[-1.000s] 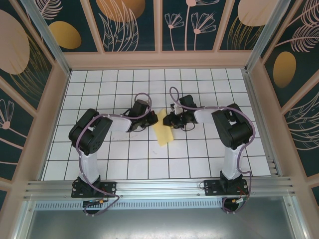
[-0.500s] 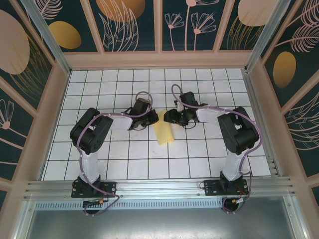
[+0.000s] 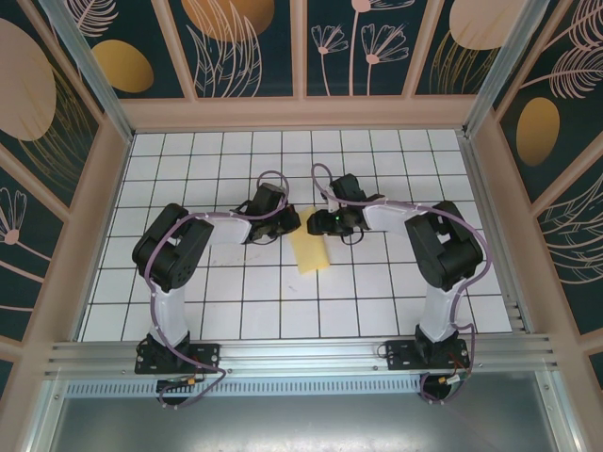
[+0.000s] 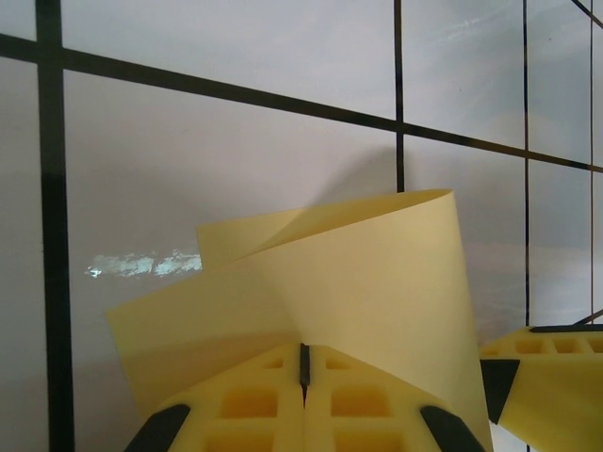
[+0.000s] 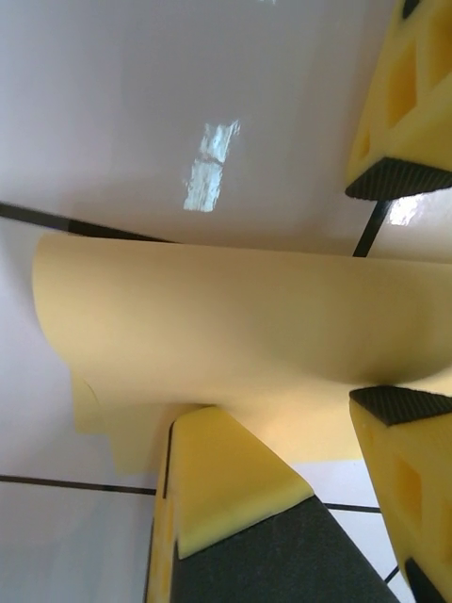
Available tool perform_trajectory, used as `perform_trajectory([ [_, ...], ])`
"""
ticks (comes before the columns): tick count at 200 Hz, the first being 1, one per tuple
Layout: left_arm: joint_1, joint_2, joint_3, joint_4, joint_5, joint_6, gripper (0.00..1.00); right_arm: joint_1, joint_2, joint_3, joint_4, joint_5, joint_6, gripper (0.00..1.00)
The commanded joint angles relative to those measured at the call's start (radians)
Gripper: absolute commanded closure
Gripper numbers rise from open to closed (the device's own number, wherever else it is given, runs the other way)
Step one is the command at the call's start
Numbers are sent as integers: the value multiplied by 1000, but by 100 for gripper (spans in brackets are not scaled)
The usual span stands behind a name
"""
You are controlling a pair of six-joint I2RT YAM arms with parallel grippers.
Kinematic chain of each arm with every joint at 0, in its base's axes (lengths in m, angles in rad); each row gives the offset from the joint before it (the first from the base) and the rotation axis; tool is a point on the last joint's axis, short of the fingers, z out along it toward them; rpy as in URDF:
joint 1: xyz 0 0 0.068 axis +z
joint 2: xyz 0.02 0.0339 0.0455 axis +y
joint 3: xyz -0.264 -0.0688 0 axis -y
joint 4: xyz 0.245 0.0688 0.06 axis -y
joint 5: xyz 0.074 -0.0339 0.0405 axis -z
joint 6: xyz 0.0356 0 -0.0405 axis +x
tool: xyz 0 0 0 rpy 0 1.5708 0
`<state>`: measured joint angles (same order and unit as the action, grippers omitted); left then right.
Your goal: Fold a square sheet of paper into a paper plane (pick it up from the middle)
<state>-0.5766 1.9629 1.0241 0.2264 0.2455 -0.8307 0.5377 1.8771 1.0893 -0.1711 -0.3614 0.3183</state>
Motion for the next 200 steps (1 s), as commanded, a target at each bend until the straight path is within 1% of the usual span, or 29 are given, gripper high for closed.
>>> perform_trajectory([
  [1, -7, 14, 28, -11, -5, 13, 95, 4, 11, -15, 9, -47, -28, 49],
  [37, -8, 3, 49, -15, 1, 15, 91, 4, 17, -35, 54, -14, 30, 62],
  [57, -8, -20, 62, -23, 2, 22, 85, 4, 19, -48, 73, 21, 74, 66],
  [80, -8, -44, 60, -28, -6, 26, 78, -4, 18, -66, 91, 31, 111, 67],
  [117, -8, -71, 46, -32, -50, 25, 71, -21, 27, -71, 74, 39, 131, 67],
  [135, -8, -87, 33, -21, -75, 20, 69, -26, 35, -70, 64, 48, 147, 67],
  [170, -8, -123, 5, -11, -120, 15, 62, -45, 55, -73, 41, 48, 203, 67],
  [200, -7, -141, -14, -3, -138, 13, 60, -52, 57, -81, 40, 53, 224, 67],
])
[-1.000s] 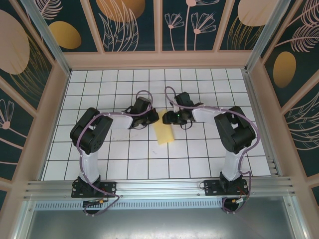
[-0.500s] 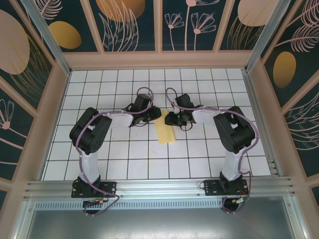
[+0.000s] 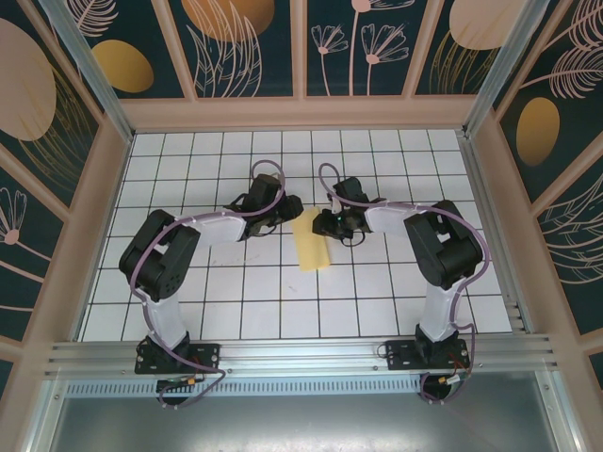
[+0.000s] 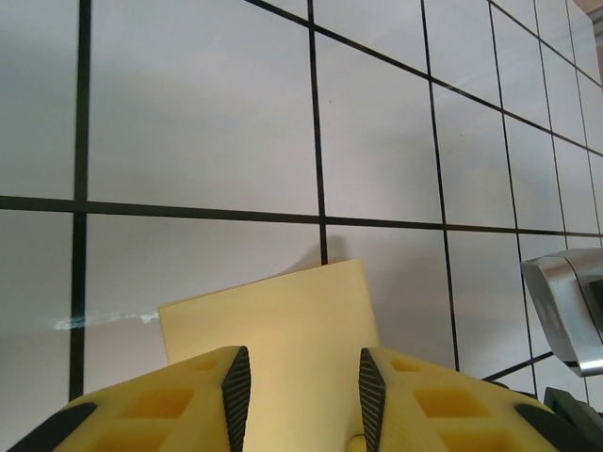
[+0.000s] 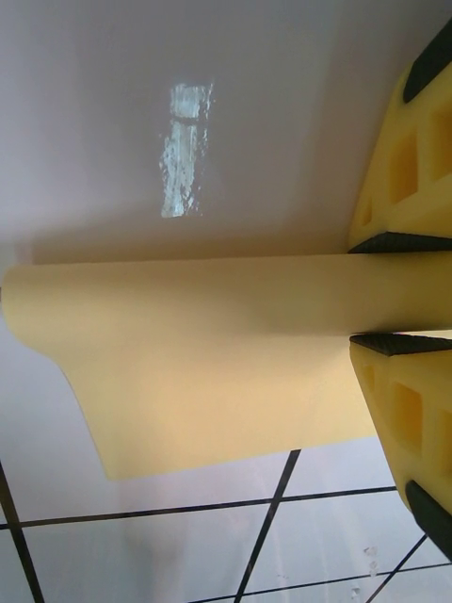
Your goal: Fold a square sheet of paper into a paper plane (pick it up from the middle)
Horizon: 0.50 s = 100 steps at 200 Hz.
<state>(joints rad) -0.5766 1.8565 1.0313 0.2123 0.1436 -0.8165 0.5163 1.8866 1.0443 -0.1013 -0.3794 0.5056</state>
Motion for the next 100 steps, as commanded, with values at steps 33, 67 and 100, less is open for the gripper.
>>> perform_trajectory([
  [33, -7, -25, -21, 20, -26, -6, 60, -42, 66, -29, -53, 86, 45, 66],
  [67, -8, -12, -17, 35, -6, -6, 60, -44, 84, -30, -60, 92, 31, 67],
  [100, -7, 8, -11, 54, 30, -10, 62, -39, 93, -26, -67, 106, 9, 66],
])
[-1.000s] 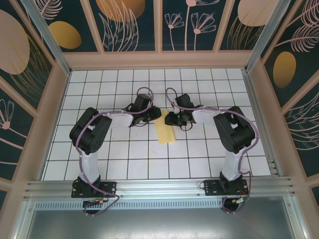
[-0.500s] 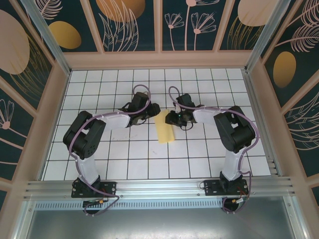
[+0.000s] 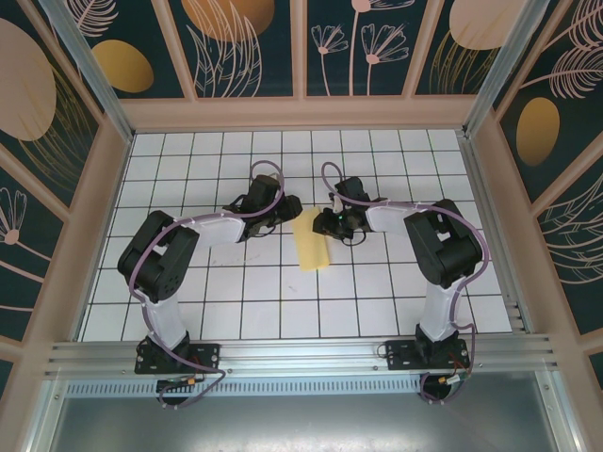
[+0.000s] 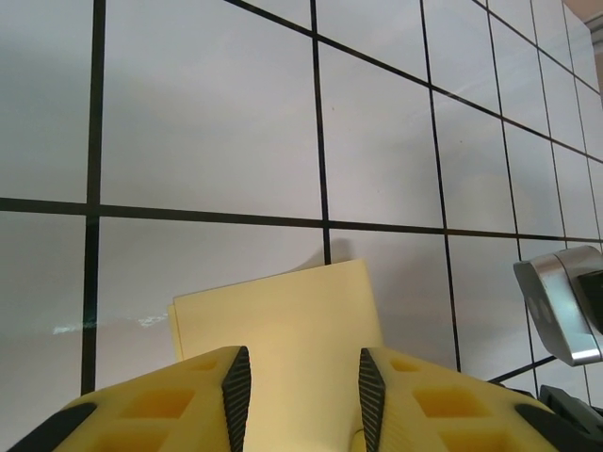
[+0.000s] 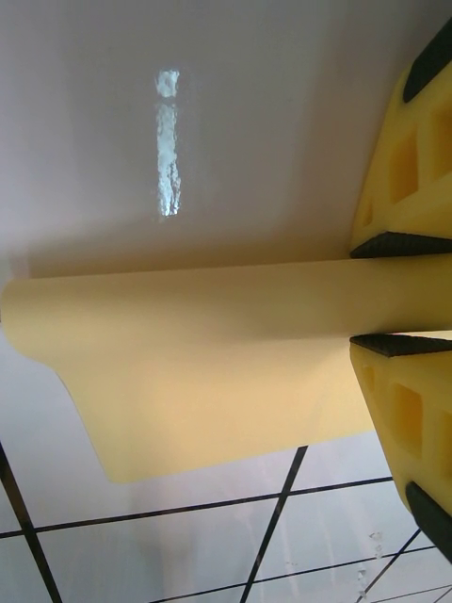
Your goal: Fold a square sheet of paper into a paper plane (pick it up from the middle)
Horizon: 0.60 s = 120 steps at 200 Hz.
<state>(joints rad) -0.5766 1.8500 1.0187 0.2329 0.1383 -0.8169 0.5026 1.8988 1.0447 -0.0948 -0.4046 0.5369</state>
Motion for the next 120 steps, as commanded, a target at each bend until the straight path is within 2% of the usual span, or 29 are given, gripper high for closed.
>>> perform_trajectory([
  [1, -7, 16, 1, 34, 37, -10, 62, -24, 81, -26, -74, 132, -23, 66],
  [120, -7, 44, -15, 40, 89, -7, 69, -8, 114, -12, -85, 185, -112, 67],
])
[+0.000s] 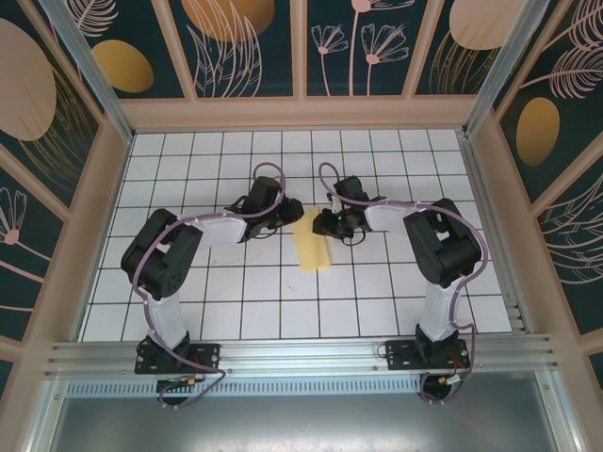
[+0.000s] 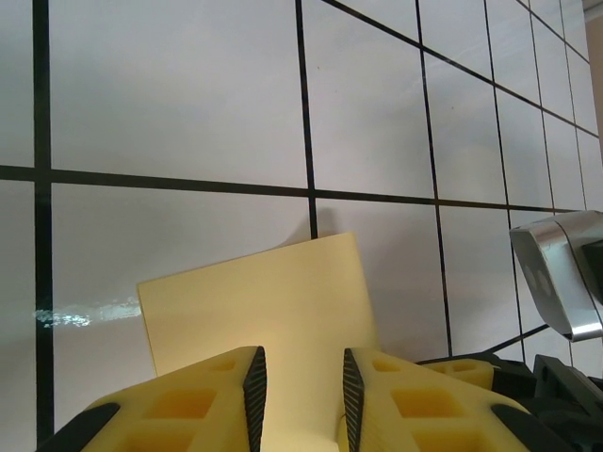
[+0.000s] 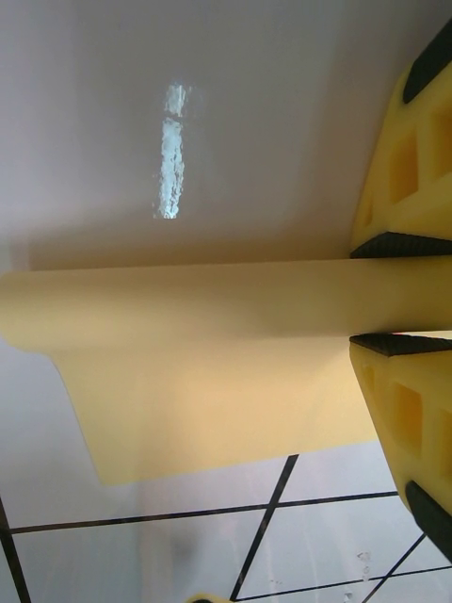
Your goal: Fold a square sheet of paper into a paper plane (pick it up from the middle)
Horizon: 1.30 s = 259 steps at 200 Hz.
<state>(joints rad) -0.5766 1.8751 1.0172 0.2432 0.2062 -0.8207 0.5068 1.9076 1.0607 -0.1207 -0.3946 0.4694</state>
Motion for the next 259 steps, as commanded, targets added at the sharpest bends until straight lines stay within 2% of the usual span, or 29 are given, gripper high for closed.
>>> perform_trajectory([
  [1, -7, 20, -14, 30, 22, -3, 69, -12, 107, -28, -59, 175, -44, 67],
  [44, -7, 22, -17, 31, 28, -5, 70, -8, 118, -24, -62, 184, -41, 66],
  [96, -7, 57, -8, 48, 76, -18, 75, -5, 134, -18, -62, 183, -41, 67],
  [128, -8, 63, -9, 45, 82, -18, 75, -9, 134, -26, -61, 187, -35, 70],
  [259, -7, 60, -19, 49, 93, -20, 75, -11, 165, -13, -67, 184, 5, 69],
])
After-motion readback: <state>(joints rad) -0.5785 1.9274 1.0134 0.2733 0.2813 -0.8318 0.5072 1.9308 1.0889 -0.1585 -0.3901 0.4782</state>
